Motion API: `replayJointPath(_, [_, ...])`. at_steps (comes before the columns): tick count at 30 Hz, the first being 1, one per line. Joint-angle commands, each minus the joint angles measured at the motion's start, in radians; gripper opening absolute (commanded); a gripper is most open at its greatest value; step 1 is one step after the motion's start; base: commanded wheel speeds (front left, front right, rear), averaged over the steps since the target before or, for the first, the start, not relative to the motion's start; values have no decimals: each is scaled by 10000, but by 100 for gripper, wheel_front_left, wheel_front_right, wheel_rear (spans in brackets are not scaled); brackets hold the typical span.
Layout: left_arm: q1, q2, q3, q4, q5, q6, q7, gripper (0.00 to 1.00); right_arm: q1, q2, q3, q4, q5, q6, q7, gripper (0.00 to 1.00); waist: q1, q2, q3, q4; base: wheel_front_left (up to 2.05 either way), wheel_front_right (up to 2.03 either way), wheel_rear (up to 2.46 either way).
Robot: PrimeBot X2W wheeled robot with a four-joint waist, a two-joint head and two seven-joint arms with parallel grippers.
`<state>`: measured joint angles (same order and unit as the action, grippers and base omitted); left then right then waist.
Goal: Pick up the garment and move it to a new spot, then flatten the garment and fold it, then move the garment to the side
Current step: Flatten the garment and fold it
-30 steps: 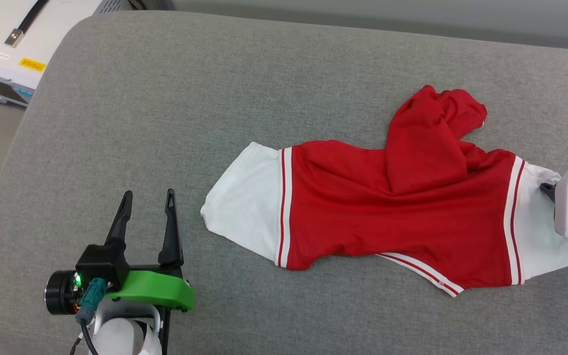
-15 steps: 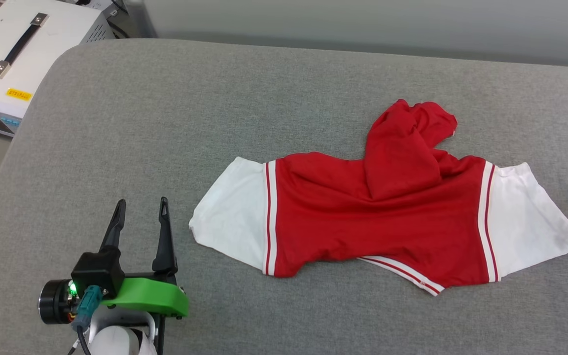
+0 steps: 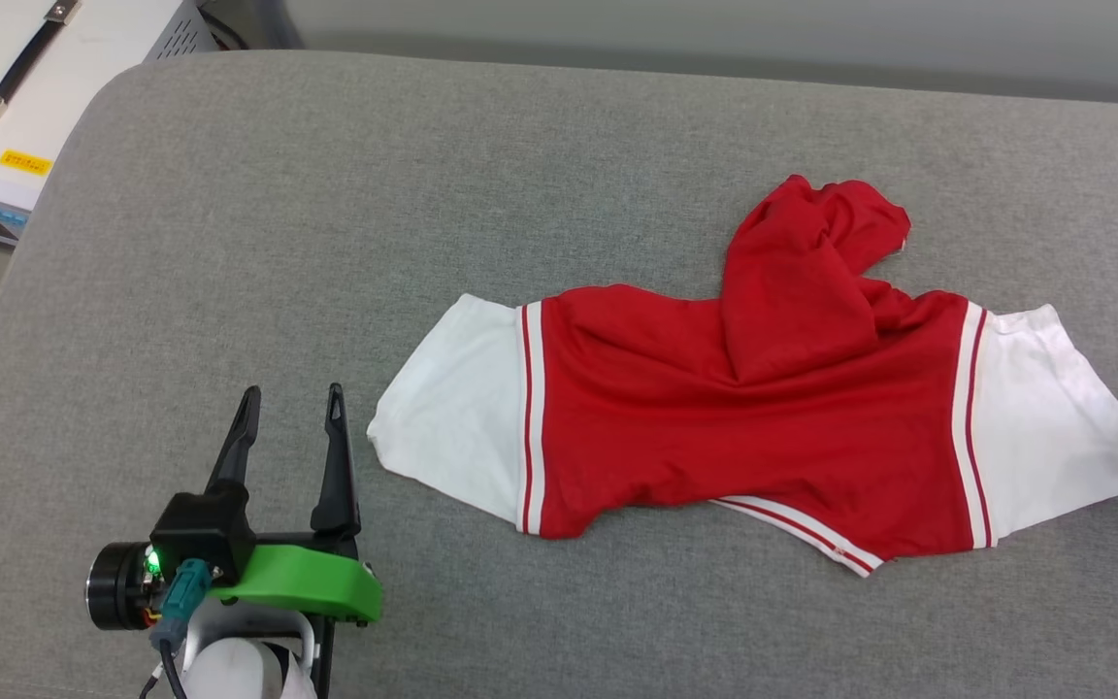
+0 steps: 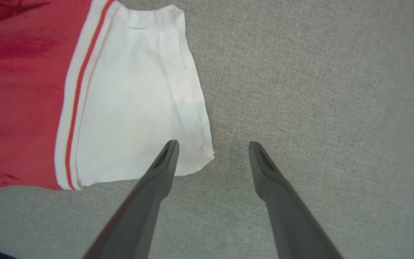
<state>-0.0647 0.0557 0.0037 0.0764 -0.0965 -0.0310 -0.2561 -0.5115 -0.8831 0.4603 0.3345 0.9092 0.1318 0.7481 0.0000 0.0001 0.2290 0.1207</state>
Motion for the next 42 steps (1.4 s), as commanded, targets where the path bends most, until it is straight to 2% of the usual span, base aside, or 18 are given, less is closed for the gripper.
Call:
replayJointPath(1, [-150,-54,-40,-47,-7,-10,-57,100,166,203,-95,158,-152,-11,89,100,0,-1,200,118,0,0,0])
replayJointPath(8, [-393,-54,-112,-30,-25,14,-57,100,221,1095,-401,1129,-778,-11,61,100,0,-1,588,284,0,0,0])
replayJointPath(11, [-457,-54,-86,11,-8,6,-57,100,425,1379,-49,1656,-1357,-11,19,100,0,-1,647,307,0,0,0])
replayJointPath(16, [-459,-54,0,88,25,19,-57,100,629,1899,106,1996,-1065,-11,-279,100,0,-1,545,246,0,0,0])
replayJointPath(17, [-454,-54,41,114,48,4,-57,100,642,1905,196,1933,-1056,-11,-430,42,0,-1,496,209,0,0,0])
replayJointPath(18, [-459,-54,71,142,71,-20,-57,100,663,1895,238,1872,-1029,-11,-598,0,0,-1,445,183,0,0,0])
replayJointPath(23, [-579,64,306,323,208,-239,-57,100,847,1703,118,1406,-774,-11,-1762,0,0,-1,79,26,0,0,0])
replayJointPath(31, [-1436,968,280,879,168,-801,-57,100,1780,1216,-707,51,-297,-11,-3509,0,0,-1,-492,-132,0,0,0])
replayJointPath(37, [-2469,2138,-627,1944,-640,-985,189,100,2942,1097,-1601,-969,-374,-11,-3872,0,0,-1,-685,-310,0,0,0])
replayJointPath(40, [-3167,3045,-1734,2303,-1551,-992,1041,100,3426,1300,-2028,-1444,-549,-11,-3844,0,0,-1,-690,-417,0,0,0])
replayJointPath(41, [-3564,3605,-2505,2455,-2225,-993,1829,100,3674,1467,-2291,-1695,-716,-11,-3794,0,0,-1,-681,-472,0,0,0])
replayJointPath(42, [-3756,3838,-2815,2468,-2521,-994,2134,100,3775,1546,-2397,-1796,-792,-11,-3756,0,0,-1,-674,-491,0,0,0])
